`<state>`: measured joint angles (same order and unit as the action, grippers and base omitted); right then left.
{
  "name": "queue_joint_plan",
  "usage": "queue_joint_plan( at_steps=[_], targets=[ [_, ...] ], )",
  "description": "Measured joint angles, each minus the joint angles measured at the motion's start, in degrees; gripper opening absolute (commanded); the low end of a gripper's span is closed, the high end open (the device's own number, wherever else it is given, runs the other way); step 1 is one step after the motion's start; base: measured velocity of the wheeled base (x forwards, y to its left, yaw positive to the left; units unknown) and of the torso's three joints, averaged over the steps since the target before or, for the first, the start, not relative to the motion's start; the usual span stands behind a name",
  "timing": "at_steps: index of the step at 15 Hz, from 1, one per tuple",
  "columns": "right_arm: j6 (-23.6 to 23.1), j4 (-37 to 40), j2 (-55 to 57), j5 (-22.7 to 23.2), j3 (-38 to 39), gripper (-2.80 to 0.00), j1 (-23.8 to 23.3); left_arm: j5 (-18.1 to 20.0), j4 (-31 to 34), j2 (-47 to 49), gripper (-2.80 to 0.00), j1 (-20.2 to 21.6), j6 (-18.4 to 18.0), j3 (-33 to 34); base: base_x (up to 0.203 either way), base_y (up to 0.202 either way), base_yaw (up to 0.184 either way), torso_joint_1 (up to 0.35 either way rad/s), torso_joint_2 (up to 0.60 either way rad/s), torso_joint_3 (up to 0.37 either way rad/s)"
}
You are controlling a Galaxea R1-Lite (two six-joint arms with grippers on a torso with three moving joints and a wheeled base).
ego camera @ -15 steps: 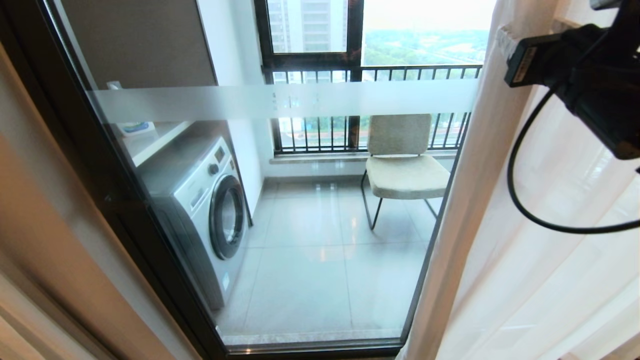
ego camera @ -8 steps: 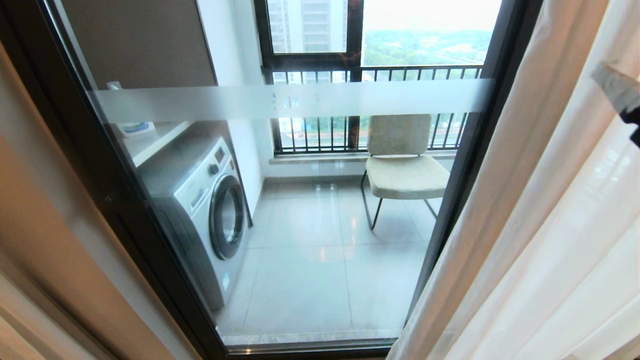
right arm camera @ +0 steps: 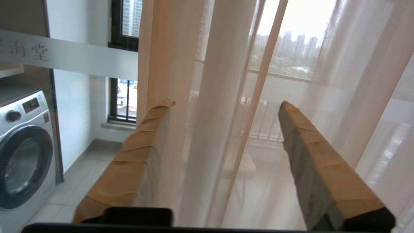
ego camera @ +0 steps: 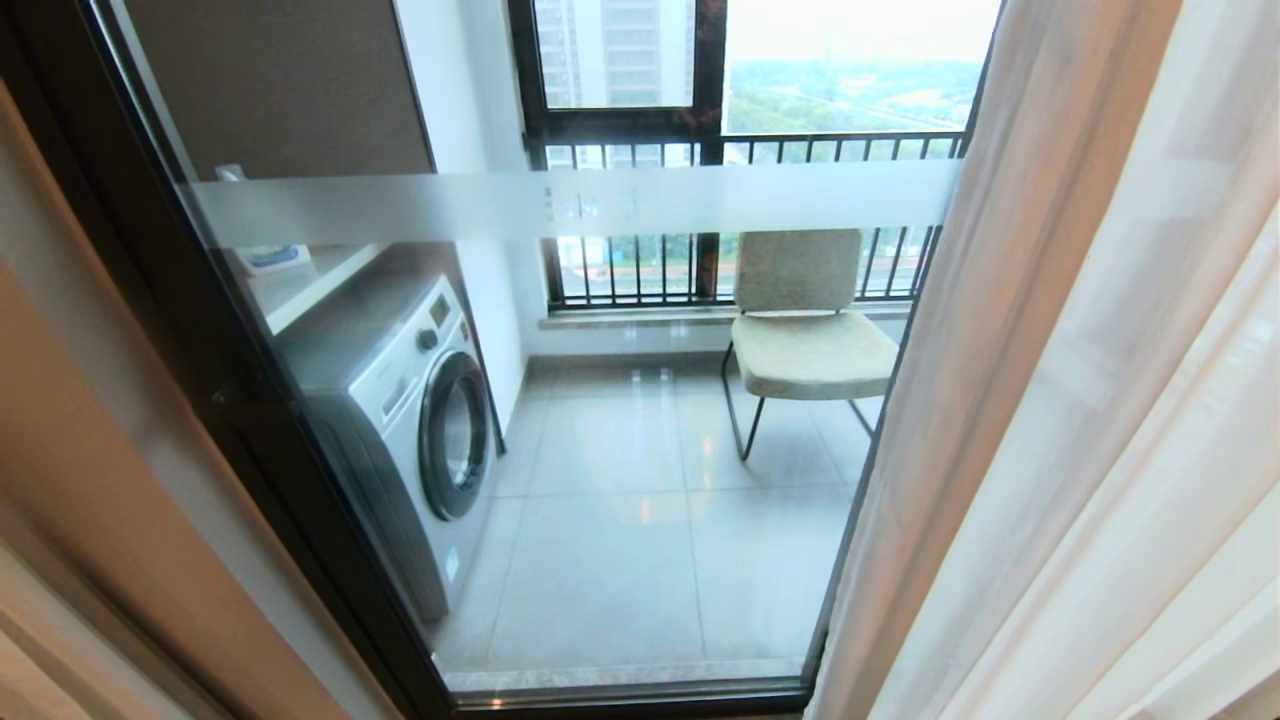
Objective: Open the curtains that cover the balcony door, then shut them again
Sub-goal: Close the inner curtains on both sides
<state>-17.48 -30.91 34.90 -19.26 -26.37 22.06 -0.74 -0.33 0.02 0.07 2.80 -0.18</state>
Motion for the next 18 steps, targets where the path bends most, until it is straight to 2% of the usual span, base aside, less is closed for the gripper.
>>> queue_joint_plan(
  at_steps=[6, 11, 14, 18],
  targets=[
    [0.9, -0.2, -4.0, -0.2, 2.8, -2.80, 0.4, 0.0, 0.0, 0.0, -2.80, 0.0, 0.0, 0.0, 0.000, 0.000, 0.000, 0.000, 0.00, 0.000],
    [6.5, 0.1, -5.5, 0.3, 14.6, -2.80, -7.3, 0.0, 0.0, 0.0, -2.80, 0.0, 0.0, 0.0, 0.000, 0.000, 0.000, 0.000, 0.00, 0.000],
    [7.6, 0.4, -10.8, 3.7, 22.3, -2.80, -12.7, 0.0, 0.0, 0.0, -2.80, 0.0, 0.0, 0.0, 0.000, 0.000, 0.000, 0.000, 0.00, 0.000],
    [10.3, 9.0, -17.2, 7.6, 25.9, -2.80, -15.3, 0.0, 0.0, 0.0, -2.80, 0.0, 0.1, 0.0, 0.000, 0.000, 0.000, 0.000, 0.00, 0.000]
  ],
)
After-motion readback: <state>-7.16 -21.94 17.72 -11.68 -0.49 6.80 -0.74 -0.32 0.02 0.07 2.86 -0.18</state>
